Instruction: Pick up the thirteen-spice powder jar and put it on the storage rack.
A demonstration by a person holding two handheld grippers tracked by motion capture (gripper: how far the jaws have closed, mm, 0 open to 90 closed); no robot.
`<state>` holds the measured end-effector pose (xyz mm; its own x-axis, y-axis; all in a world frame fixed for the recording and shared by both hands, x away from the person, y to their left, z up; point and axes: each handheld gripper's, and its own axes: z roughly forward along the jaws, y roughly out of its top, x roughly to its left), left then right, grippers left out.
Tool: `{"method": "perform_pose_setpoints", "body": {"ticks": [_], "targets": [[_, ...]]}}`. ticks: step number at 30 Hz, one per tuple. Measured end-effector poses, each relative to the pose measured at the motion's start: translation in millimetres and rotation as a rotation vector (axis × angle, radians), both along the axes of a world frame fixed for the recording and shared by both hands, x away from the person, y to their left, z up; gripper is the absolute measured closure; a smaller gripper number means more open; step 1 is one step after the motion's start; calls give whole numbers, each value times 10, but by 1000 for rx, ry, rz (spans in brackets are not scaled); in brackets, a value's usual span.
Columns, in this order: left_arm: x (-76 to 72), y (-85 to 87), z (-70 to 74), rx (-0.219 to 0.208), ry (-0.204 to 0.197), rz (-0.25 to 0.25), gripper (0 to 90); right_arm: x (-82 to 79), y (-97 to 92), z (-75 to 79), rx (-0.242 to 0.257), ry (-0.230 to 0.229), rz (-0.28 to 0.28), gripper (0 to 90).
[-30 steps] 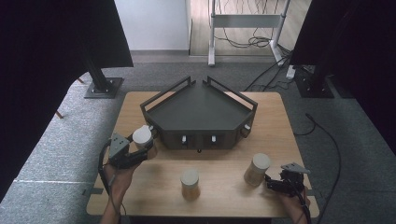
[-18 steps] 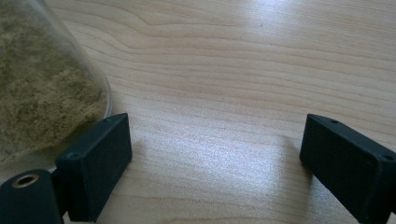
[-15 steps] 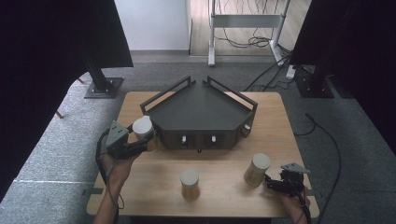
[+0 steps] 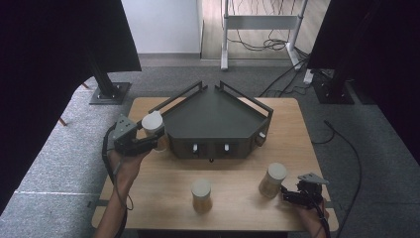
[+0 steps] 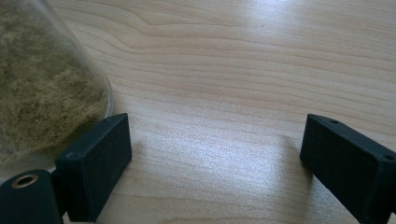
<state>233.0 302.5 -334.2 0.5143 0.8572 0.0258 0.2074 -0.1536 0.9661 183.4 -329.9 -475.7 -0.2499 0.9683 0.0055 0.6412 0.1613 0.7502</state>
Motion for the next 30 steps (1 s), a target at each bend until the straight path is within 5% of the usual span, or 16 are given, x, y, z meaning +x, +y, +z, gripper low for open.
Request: {"method": "perform_pose_setpoints", "body": {"ticks": [30], "targets": [[507, -226, 199, 41, -4, 18, 306, 2, -8, -1, -1, -1, 7, 81]]}}
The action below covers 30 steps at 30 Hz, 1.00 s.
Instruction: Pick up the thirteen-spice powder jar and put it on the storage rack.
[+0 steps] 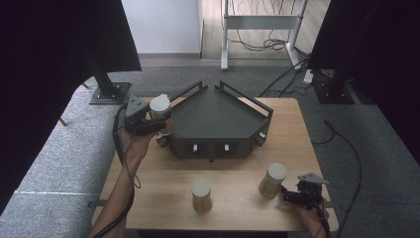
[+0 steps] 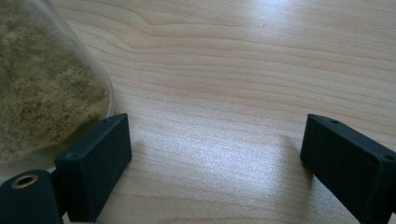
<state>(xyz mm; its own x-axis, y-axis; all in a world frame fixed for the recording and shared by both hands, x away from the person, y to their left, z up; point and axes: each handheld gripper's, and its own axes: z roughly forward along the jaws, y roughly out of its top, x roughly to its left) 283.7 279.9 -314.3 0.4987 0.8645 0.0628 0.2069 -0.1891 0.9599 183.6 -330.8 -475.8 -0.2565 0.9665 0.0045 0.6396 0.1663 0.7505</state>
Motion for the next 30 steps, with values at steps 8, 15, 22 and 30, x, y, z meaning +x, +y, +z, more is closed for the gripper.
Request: {"method": "perform_pose_setpoints", "body": {"ticks": [8, 15, 22, 30], "targets": [[138, -65, -26, 11, 4, 17, 306, 2, -5, -1, -1, -1, 4, 81], [254, -134, -56, 24, -1, 24, 306, 2, -4, -1, -2, -1, 4, 80], [339, -194, -57, 30, -3, 28, 306, 3, -4, -1, -1, 0, 4, 80], [425, -228, -79, 36, 6, 31, 306, 3, -3, 0, 0, 1, 4, 80]]}}
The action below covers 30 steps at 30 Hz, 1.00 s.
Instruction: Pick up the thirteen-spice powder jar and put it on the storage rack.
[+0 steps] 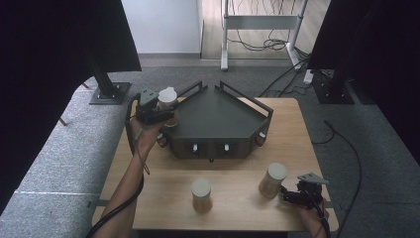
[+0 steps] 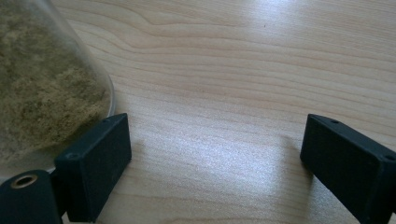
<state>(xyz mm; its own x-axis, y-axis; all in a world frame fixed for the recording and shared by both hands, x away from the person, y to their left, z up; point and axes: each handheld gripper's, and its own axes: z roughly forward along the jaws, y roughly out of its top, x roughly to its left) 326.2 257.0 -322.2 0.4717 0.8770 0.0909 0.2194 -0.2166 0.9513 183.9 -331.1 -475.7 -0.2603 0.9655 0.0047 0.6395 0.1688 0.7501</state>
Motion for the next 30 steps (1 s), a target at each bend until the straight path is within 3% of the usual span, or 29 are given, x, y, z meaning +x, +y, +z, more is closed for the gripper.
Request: {"method": "perform_pose_setpoints", "body": {"ticks": [12, 22, 25, 30], "targets": [[107, -81, -56, -1, 1, 17, 306, 2, 0, 0, -1, 0, 1, 80], [195, -83, -145, -25, 37, 13, 305, 2, -1, 0, -1, 0, 2, 79], [185, -66, -193, -46, 28, 23, 303, 3, 0, 1, 0, 1, 2, 79], [154, -69, -203, -28, -2, 26, 233, 3, 0, 2, -1, 1, 3, 79]]}}
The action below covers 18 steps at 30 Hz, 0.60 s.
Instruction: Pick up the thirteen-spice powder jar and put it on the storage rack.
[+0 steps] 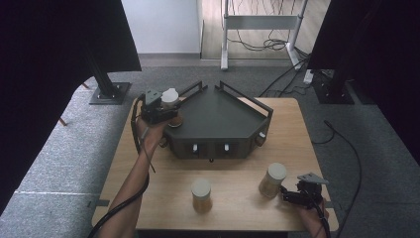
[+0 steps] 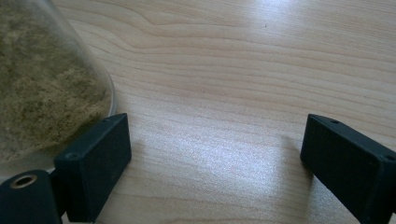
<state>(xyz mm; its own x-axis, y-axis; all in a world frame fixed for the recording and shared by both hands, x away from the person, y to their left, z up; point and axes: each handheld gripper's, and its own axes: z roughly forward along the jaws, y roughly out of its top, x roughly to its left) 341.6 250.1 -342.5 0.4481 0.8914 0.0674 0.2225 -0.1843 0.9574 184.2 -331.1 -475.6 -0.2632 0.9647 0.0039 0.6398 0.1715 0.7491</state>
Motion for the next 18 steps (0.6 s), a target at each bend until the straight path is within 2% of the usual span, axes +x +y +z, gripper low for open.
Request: {"method": "perform_pose_setpoints", "body": {"ticks": [6, 11, 18], "targets": [[-31, -72, -10, 65, -19, 5, 164, 0, 0, 0, 0, 0, 2, 79], [-45, -46, -29, 45, -21, 13, 119, 0, -2, -1, -1, -1, 3, 79], [-139, 56, -16, 16, -24, 11, 117, 0, -2, -1, -1, -1, 4, 79]]}}
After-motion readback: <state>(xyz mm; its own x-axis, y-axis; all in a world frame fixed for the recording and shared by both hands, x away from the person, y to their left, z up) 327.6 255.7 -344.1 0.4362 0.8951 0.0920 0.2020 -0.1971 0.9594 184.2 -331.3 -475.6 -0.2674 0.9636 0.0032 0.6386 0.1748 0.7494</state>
